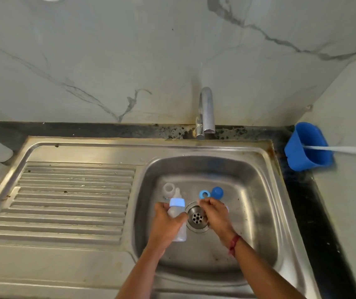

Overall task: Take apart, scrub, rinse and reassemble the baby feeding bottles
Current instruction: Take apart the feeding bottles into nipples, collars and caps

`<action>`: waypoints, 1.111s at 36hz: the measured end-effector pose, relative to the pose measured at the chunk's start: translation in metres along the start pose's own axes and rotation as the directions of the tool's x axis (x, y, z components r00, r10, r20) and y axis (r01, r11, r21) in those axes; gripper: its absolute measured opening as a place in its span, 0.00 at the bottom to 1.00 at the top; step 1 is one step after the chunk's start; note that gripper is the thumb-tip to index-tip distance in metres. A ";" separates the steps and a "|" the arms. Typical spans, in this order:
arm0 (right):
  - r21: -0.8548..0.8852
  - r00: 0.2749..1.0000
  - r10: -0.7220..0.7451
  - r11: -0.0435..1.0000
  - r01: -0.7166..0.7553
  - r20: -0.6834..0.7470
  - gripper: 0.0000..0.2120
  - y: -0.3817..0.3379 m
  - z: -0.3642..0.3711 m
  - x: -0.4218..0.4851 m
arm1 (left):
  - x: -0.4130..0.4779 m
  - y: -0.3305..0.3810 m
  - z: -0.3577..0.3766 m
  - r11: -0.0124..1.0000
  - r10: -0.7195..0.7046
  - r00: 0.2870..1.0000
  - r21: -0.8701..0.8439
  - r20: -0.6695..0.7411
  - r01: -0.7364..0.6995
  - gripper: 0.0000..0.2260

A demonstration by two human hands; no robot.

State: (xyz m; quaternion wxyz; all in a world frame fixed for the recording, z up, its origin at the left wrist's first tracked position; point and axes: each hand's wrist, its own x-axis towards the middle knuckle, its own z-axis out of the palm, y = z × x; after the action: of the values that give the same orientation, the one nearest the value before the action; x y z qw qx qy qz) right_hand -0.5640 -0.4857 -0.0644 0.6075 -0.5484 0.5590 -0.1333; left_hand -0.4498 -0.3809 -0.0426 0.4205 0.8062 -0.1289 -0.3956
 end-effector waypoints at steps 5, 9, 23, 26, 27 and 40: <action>0.051 0.938 0.001 0.999 -0.020 0.348 0.19 -0.023 0.008 -0.020 | -0.010 -0.001 -0.012 0.975 0.189 0.981 0.120 -0.033 -0.184 0.20; 0.073 0.956 -0.013 0.997 -0.008 0.293 0.24 -0.030 0.012 -0.030 | -0.018 -0.003 -0.022 0.934 0.307 0.952 0.189 0.013 -0.304 0.19; 0.238 0.927 -0.175 0.966 0.097 0.333 0.10 -0.029 0.000 -0.049 | -0.037 0.004 -0.026 0.965 0.262 0.962 -0.017 0.076 -0.261 0.06; 0.194 0.898 -0.177 0.975 0.105 0.403 0.13 -0.031 -0.008 -0.046 | -0.034 0.002 -0.029 0.963 0.269 0.960 -0.017 0.076 -0.268 0.11; 0.168 0.889 -0.172 0.980 0.109 0.425 0.16 -0.031 -0.011 -0.046 | -0.032 0.002 -0.030 0.961 0.277 0.957 -0.003 0.083 -0.278 0.14; -0.090 0.917 -0.069 0.989 0.113 0.392 0.28 -0.045 -0.021 -0.033 | -0.019 0.002 -0.038 0.897 0.395 0.909 0.159 0.134 -0.413 0.23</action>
State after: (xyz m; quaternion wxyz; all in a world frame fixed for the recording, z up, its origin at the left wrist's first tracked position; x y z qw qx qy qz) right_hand -0.5723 -0.4874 -0.0056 0.6677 -0.6223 0.4081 -0.0192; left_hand -0.4341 -0.3501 -0.0180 0.4105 0.7766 -0.3500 -0.3254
